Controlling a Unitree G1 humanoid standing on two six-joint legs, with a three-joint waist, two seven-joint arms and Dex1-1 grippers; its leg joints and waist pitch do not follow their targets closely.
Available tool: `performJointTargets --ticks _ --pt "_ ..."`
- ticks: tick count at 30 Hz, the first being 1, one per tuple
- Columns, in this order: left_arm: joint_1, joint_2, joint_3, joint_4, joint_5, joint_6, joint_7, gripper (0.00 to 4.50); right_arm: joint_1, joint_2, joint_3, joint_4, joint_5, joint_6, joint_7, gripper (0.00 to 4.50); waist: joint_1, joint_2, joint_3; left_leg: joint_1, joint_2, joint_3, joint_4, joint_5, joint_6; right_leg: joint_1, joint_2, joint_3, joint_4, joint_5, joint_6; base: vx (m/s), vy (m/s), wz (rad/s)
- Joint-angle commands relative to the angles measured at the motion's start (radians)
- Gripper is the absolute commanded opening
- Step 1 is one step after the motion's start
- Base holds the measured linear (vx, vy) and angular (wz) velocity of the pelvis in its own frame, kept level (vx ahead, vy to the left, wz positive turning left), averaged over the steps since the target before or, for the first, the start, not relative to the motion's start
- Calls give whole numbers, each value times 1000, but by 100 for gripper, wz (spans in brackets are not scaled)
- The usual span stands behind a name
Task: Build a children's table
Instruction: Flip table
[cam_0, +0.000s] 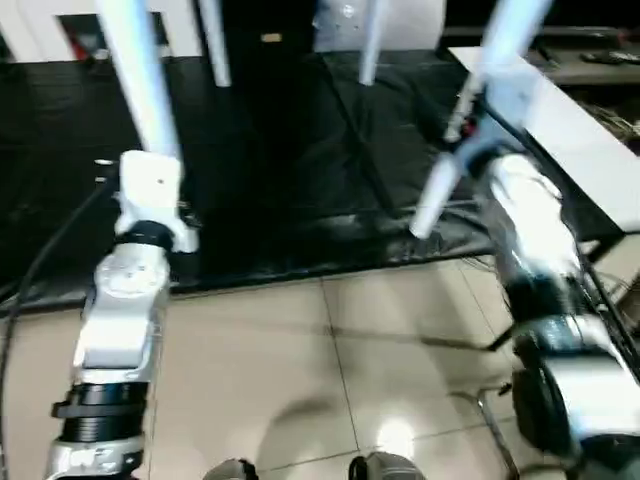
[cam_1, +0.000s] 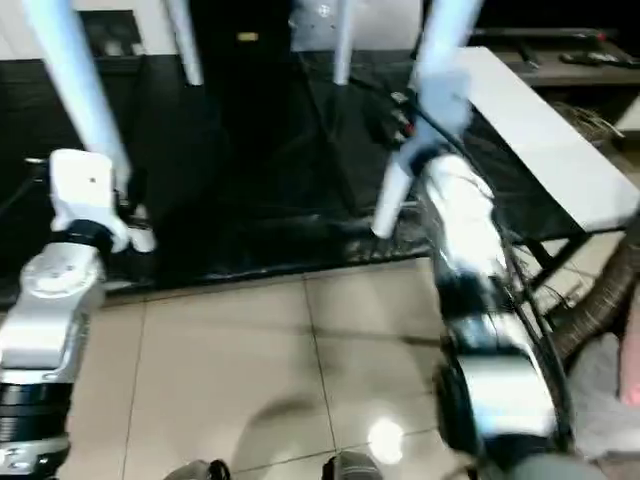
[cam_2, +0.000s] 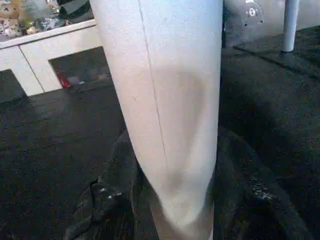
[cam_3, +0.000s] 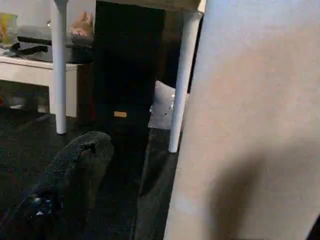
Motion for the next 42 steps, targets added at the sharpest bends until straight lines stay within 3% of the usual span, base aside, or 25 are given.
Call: performJointTargets --ticks 1,6,8,12,13,15,17,19,21,24,26,28,29,30,31,32,35,36,38,39,40,41,42 --pt "16 72 -20 51 92 7 1 159 -57 11 7 99 -17 -31 0 450 4 24 -51 36 37 -22 -81 -235 18 30 -48 33 -60 -25 -258 0 0 0" --pt "-27 127 -19 164 74 -71 -49 159 -100 28 18 195 -26 -74 3 450 3 22 -48 40 39 -16 -82 -230 24 27 -47 38 -60 -27 -262 0 0 0" --pt "-45 143 -13 228 67 -118 -59 159 -74 35 27 181 -29 -88 13 450 4 30 -47 43 39 -14 -82 -220 26 25 -46 40 -58 -2 -267 0 0 0" --pt "-48 144 5 260 46 -147 -61 159 -44 38 26 177 -27 -106 24 450 7 27 -48 44 42 -11 -82 -196 33 28 -47 41 -54 52 -282 0 0 0" --pt "-48 144 5 260 46 -147 -61 229 -44 38 26 177 -27 -106 24 450 7 25 -49 43 41 -9 -80 -183 43 29 -47 42 -52 71 -290 0 0 0" --pt "2 134 28 241 5 -156 -63 229 56 40 36 133 -32 -148 47 450 12 33 -43 42 43 -10 -82 -186 56 29 -49 41 -56 72 -285 0 0 0" --pt "36 130 30 224 2 -171 -59 255 110 37 31 101 -25 -174 53 450 9 23 -46 39 40 -7 -77 -152 81 36 -52 45 -54 89 -289 0 0 0" --pt "44 129 30 224 2 -181 -58 275 125 36 29 92 -23 -182 57 450 13 26 -45 36 39 -5 -73 -119 109 35 -53 46 -53 95 -306 0 0 0" --pt "88 117 33 192 -3 -201 -56 273 196 23 32 23 -14 -193 85 450 16 29 -41 36 42 -4 -73 -108 126 34 -53 46 -52 92 -318 0 0 0" --pt "120 106 37 168 -16 -220 -54 316 248 16 30 -45 1 -193 105 450 22 29 -40 37 45 -4 -69 -51 160 33 -51 46 -44 144 -319 0 0 0" --pt "159 82 61 124 -74 -283 -78 313 331 16 29 -185 33 -181 132 450 33 28 -32 36 51 -4 -73 -53 174 31 -55 48 -46 147 -302 0 0 0" --pt "182 56 87 89 -134 -341 -105 332 385 17 31 -279 56 -174 144 450 38 23 -30 37 51 -5 -76 -71 170 30 -55 49 -50 114 -294 0 0 0" --pt "200 34 109 62 -186 -391 -128 351 431 18 35 -356 76 -168 153 450 41 26 -28 41 53 -4 -79 -96 159 26 -54 49 -55 77 -290 0 0 0" --pt "214 21 123 45 -221 -422 -145 358 465 19 39 -411 90 -161 158 450 41 21 -27 41 53 -2 -81 -116 153 23 -52 49 -59 48 -286 0 0 0" --pt "215 20 124 43 -224 -424 -147 357 468 19 39 -415 91 -161 158 450 46 23 -23 43 53 -3 -83 -138 142 22 -53 51 -62 15 -279 0 0 0" --pt "232 11 138 22 -244 -436 -152 354 510 22 44 -480 108 -150 166 450 50 21 -20 45 53 -3 -90 -190 109 19 -51 52 -67 -58 -254 0 0 0" --pt "260 -6 152 -8 -279 -435 -165 393 570 22 59 -565 119 -138 173 450 53 21 -15 46 54 -4 -97 -254 58 13 -51 57 -77 -152 -211 0 0 0" --pt "282 -13 156 -27 -299 -439 -176 395 609 23 68 -620 131 -127 175 450 51 19 -14 43 53 -5 -99 -260 51 15 -52 57 -77 -161 -203 0 0 0" --pt "305 -21 159 -48 -321 -437 -184 399 648 24 76 -675 147 -105 179 450 51 26 -17 44 50 -7 -100 -268 36 12 -48 57 -77 -153 -183 0 0 0" --pt "328 -29 160 -74 -351 -423 -198 417 680 23 84 -720 163 -77 181 450 53 36 -14 43 49 -8 -102 -269 31 13 -50 59 -78 -150 -179 0 0 0" --pt "395 -34 129 -140 -432 -309 -252 434 760 7 114 -824 194 26 193 450 56 42 -14 45 52 -9 -104 -273 21 14 -49 59 -75 -131 -177 0 0 0" --pt "395 -34 129 -140 -432 -309 -252 440 760 7 114 -824 194 26 193 450 56 35 -14 43 52 -8 -105 -270 22 14 -45 58 -76 -100 -177 0 0 0" --pt "427 -30 99 -169 -452 -267 -279 437 793 -3 129 -857 207 70 202 450 56 41 -13 42 49 -9 -106 -274 21 14 -45 57 -76 -95 -177 0 0 0"
